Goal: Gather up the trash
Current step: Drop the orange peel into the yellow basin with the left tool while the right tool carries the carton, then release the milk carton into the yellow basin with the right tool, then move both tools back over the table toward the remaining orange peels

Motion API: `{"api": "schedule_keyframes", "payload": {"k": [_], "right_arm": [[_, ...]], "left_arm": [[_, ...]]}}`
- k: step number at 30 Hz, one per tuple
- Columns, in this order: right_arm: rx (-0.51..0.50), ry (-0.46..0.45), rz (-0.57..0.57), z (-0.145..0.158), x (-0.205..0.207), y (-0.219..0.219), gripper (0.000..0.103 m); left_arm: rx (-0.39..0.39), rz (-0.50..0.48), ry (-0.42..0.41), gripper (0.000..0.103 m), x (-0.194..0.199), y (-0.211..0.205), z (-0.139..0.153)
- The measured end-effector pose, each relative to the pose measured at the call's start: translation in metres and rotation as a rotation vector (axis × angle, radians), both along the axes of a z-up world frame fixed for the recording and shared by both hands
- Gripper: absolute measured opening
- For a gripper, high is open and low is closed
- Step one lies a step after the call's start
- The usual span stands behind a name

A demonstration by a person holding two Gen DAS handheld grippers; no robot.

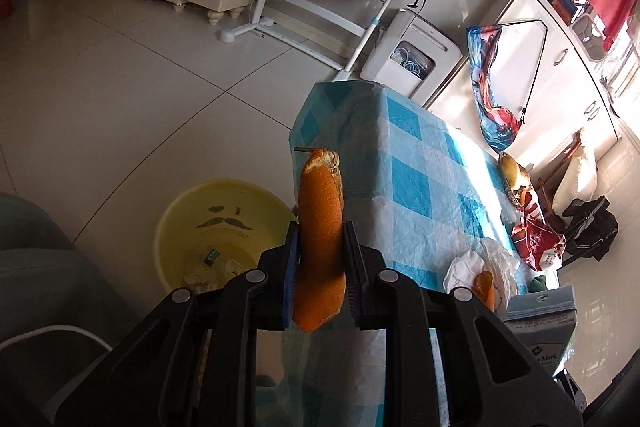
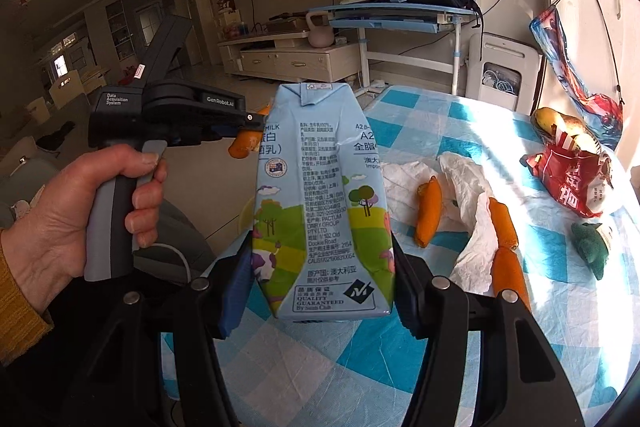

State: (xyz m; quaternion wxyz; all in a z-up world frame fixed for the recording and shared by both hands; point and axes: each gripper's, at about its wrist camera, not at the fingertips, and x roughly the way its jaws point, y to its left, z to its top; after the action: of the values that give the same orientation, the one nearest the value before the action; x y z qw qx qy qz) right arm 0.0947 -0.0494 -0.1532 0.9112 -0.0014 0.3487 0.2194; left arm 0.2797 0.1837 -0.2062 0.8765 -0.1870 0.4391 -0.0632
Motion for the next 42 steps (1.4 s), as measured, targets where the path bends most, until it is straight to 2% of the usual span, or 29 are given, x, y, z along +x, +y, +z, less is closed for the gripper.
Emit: {"api": "schedule_keyframes", "payload": {"k": [2, 4, 6, 8, 10, 11, 13, 15, 19, 26, 30, 34, 36, 42], "right_arm": [[0.002, 0.006, 0.01, -0.001, 0.004, 0.006, 0.059], [0.003, 0.013, 0.017, -0.002, 0.008, 0.011, 0.059], [0.004, 0.021, 0.024, -0.002, 0.012, 0.014, 0.059], [0.002, 0.029, 0.033, -0.002, 0.016, 0.02, 0.059], [-0.006, 0.037, 0.045, -0.003, 0.02, 0.026, 0.059], [-0.011, 0.04, 0.051, -0.003, 0.022, 0.029, 0.059], [-0.018, 0.049, 0.062, -0.005, 0.027, 0.037, 0.059], [-0.02, 0.06, 0.071, -0.006, 0.034, 0.044, 0.059], [-0.029, 0.084, 0.088, -0.01, 0.05, 0.062, 0.059], [-0.071, 0.115, 0.121, -0.016, 0.088, 0.093, 0.059], [-0.088, 0.127, 0.133, -0.019, 0.112, 0.111, 0.059], [-0.076, 0.125, 0.106, -0.022, 0.129, 0.12, 0.061], [-0.053, 0.124, 0.092, -0.018, 0.126, 0.117, 0.062], [-0.045, 0.077, 0.095, -0.004, 0.079, 0.097, 0.065]], "left_arm": [[-0.006, 0.028, 0.051, 0.027, 0.013, 0.008, -0.011], [-0.026, 0.06, 0.091, 0.05, 0.022, 0.018, -0.02], [-0.042, 0.092, 0.094, 0.053, 0.021, 0.025, -0.021], [-0.058, 0.111, 0.065, 0.057, 0.016, 0.029, -0.011], [-0.048, 0.119, -0.004, 0.066, 0.007, 0.03, 0.009], [-0.031, 0.124, -0.046, 0.069, 0.0, 0.029, 0.022], [0.018, 0.137, -0.13, 0.087, -0.014, 0.026, 0.045], [0.074, 0.148, -0.197, 0.094, -0.026, 0.023, 0.066], [0.132, 0.151, -0.271, 0.096, -0.039, 0.02, 0.092], [0.146, 0.178, -0.315, 0.096, -0.049, 0.033, 0.12], [0.182, 0.17, -0.332, 0.096, -0.052, 0.034, 0.128], [0.169, 0.171, -0.324, 0.096, -0.051, 0.039, 0.128], [0.157, 0.175, -0.312, 0.096, -0.049, 0.043, 0.126], [0.154, 0.175, -0.289, 0.096, -0.047, 0.041, 0.119]]}}
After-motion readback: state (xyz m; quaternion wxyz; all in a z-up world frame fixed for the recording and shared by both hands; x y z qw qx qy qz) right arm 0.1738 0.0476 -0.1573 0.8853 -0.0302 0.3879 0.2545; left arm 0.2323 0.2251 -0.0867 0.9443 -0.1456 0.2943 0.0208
